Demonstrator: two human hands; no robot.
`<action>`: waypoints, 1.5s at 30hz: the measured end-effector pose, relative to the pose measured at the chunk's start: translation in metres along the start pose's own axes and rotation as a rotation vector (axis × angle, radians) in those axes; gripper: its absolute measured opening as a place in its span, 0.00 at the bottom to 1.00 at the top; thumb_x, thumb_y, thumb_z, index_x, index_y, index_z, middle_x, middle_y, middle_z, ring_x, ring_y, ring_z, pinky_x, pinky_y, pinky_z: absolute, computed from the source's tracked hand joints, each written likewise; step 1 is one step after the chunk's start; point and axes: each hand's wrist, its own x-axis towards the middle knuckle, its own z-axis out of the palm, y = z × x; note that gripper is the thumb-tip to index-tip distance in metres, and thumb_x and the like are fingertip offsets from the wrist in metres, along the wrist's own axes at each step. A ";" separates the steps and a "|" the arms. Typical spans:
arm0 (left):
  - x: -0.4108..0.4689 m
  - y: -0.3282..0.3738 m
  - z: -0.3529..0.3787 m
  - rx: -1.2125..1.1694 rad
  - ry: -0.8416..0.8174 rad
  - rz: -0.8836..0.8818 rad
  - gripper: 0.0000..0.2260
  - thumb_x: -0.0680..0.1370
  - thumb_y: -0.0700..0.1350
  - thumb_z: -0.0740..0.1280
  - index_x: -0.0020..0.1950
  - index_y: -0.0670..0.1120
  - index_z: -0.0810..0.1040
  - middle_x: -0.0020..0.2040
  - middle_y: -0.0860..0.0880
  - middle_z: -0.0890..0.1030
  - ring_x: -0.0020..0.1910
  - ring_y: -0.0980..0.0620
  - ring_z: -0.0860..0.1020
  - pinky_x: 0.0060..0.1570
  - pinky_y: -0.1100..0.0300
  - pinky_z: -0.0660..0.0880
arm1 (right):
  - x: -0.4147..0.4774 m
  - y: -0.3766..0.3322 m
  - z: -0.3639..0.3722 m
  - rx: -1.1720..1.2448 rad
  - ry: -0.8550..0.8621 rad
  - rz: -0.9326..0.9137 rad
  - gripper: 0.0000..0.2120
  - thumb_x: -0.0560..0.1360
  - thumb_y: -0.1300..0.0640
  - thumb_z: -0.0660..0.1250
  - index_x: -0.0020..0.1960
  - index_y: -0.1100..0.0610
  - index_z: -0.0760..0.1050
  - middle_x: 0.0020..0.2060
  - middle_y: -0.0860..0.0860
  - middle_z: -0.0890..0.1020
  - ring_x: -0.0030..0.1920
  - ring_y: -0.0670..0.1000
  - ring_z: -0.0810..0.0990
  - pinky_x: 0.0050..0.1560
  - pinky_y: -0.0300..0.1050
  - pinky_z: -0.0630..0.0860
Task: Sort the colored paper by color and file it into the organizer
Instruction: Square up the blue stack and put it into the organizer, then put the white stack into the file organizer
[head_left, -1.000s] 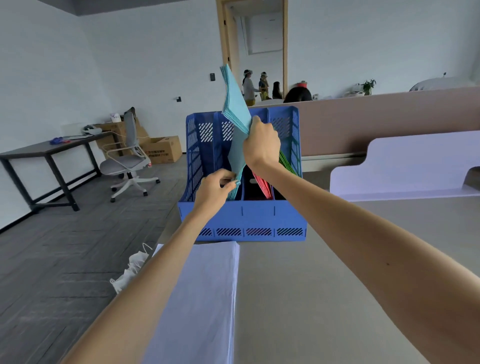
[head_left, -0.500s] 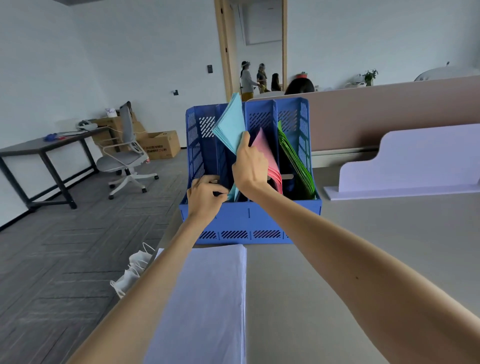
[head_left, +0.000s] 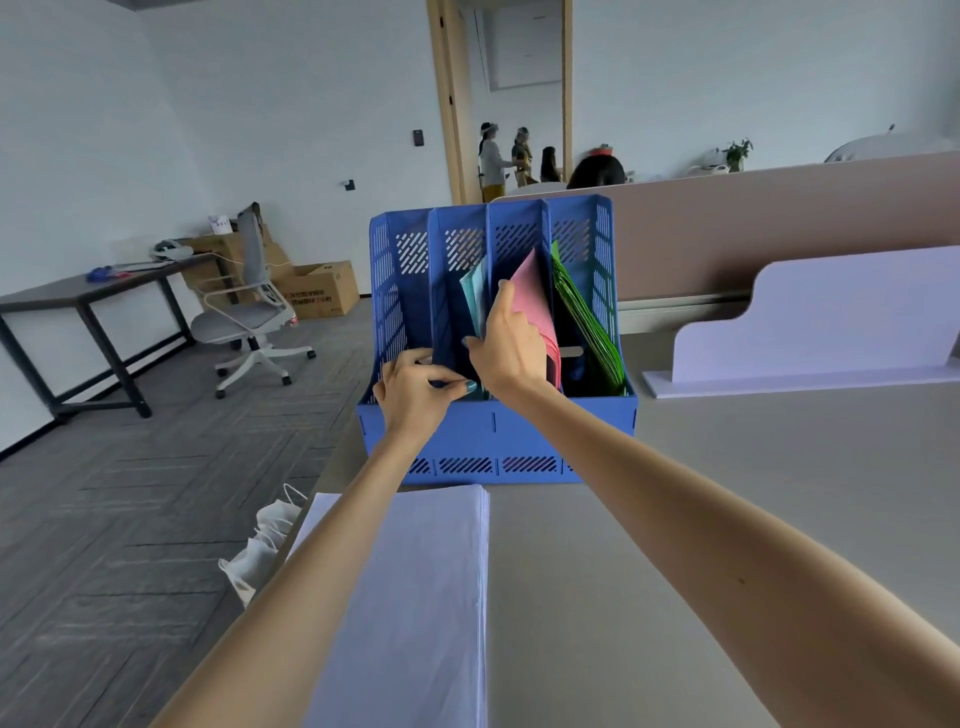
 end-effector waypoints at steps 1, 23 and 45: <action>-0.002 0.002 0.000 -0.014 0.010 0.000 0.05 0.71 0.49 0.74 0.46 0.55 0.85 0.65 0.55 0.74 0.67 0.48 0.64 0.64 0.52 0.54 | -0.004 0.001 -0.003 0.006 0.009 -0.023 0.30 0.75 0.57 0.68 0.70 0.61 0.56 0.42 0.58 0.81 0.42 0.61 0.80 0.35 0.49 0.72; -0.147 -0.030 -0.039 -0.176 0.075 -0.020 0.08 0.73 0.39 0.69 0.42 0.54 0.80 0.45 0.56 0.81 0.46 0.59 0.79 0.46 0.55 0.77 | -0.184 0.027 -0.001 -0.003 -0.204 -0.054 0.09 0.76 0.59 0.59 0.56 0.55 0.70 0.47 0.54 0.82 0.46 0.61 0.78 0.44 0.49 0.74; -0.206 -0.103 -0.108 0.315 -0.156 -0.640 0.29 0.79 0.59 0.59 0.68 0.38 0.58 0.64 0.38 0.72 0.62 0.38 0.73 0.51 0.51 0.68 | -0.250 -0.017 0.003 0.236 -0.463 0.280 0.17 0.73 0.59 0.63 0.60 0.63 0.68 0.51 0.58 0.78 0.52 0.59 0.77 0.50 0.52 0.78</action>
